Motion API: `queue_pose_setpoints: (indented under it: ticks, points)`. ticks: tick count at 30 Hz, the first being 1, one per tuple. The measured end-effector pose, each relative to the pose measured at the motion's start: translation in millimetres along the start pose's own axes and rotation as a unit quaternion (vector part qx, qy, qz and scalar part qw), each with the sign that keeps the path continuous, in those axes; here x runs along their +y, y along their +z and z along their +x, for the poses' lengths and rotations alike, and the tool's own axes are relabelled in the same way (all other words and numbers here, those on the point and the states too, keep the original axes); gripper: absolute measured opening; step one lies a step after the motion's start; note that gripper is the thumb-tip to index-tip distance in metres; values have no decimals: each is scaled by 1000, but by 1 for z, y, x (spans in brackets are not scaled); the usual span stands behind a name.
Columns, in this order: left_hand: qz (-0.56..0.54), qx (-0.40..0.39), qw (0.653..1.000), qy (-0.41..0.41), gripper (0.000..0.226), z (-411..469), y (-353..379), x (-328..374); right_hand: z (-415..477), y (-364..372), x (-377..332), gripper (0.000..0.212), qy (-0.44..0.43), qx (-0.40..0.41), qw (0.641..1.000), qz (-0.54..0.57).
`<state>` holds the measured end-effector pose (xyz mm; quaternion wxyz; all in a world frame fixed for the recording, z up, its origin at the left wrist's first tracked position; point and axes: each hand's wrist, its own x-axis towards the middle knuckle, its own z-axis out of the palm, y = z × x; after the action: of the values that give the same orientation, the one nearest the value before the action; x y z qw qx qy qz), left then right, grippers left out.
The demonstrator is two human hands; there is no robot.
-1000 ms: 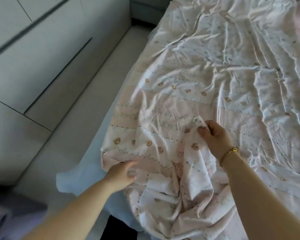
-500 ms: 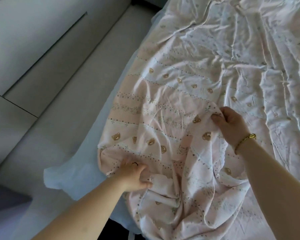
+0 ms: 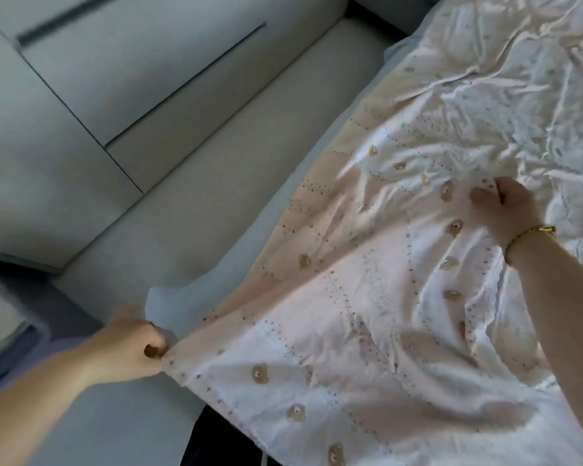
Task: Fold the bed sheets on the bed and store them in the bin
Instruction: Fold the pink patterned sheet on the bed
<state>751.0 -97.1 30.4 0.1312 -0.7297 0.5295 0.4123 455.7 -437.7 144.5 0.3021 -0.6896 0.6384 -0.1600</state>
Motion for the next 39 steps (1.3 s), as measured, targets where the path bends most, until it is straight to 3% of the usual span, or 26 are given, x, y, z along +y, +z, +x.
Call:
queue_pose_setpoints:
  ticks: [2,4,6,8,9,12,13,14,15,18,21,22,23,25,27,30,32,34,36,39]
  points:
    - [-32,33,997,-57,30,-9,14,-21,8,25,-23,20,-35,-29,998,-35]
    - [-151,60,983,-86,11,-8,26,-17,12,49,-39,24,-60,-48,995,-68]
    - [-296,76,948,-88,51,4,38,-8,13,72,-50,24,-70,-69,991,-96]
    - [-409,66,907,-78,52,22,49,12,13,88,-55,24,-65,-80,988,-117]
    - [-480,85,868,-96,46,32,55,22,13,93,-55,24,-62,-85,986,-128]
    - [-729,135,628,-237,36,53,58,30,15,102,-50,26,-48,-89,984,-148]
    - [-755,123,583,-274,36,57,58,26,16,105,-47,27,-43,-88,984,-151]
    - [-763,84,572,-290,34,60,56,24,16,107,-44,27,-38,-87,984,-152]
    - [-755,28,590,-287,32,59,53,25,15,110,-41,27,-33,-90,984,-151]
    - [-657,-121,714,-207,28,52,40,42,8,122,-33,24,-24,-123,982,-144]
    - [-574,-150,797,-115,24,52,34,66,-8,141,-24,19,-18,-187,969,-161]
    - [-571,-126,805,-100,25,51,34,73,-15,148,-19,16,-20,-215,960,-176]
    - [-599,-106,788,-93,25,50,36,79,-22,154,-13,16,-21,-247,948,-201]
    - [-685,-105,717,-72,12,41,37,87,-38,164,1,21,-26,-312,908,-278]
    - [-706,-149,691,-41,10,30,37,92,-54,166,14,35,-11,-341,888,-308]
    - [-658,-136,740,-36,15,17,41,93,-61,157,24,32,23,-295,918,-264]
    - [-585,-16,805,-95,12,9,36,81,-56,149,25,18,18,-242,944,-225]
    - [-464,127,862,-161,27,4,30,54,-48,142,19,9,-6,-192,959,-209]
    - [-384,201,870,-235,22,8,26,20,-38,136,9,10,-29,-146,965,-215]
    - [-352,229,845,-330,6,20,22,-24,-24,125,-8,14,-54,-81,973,-210]
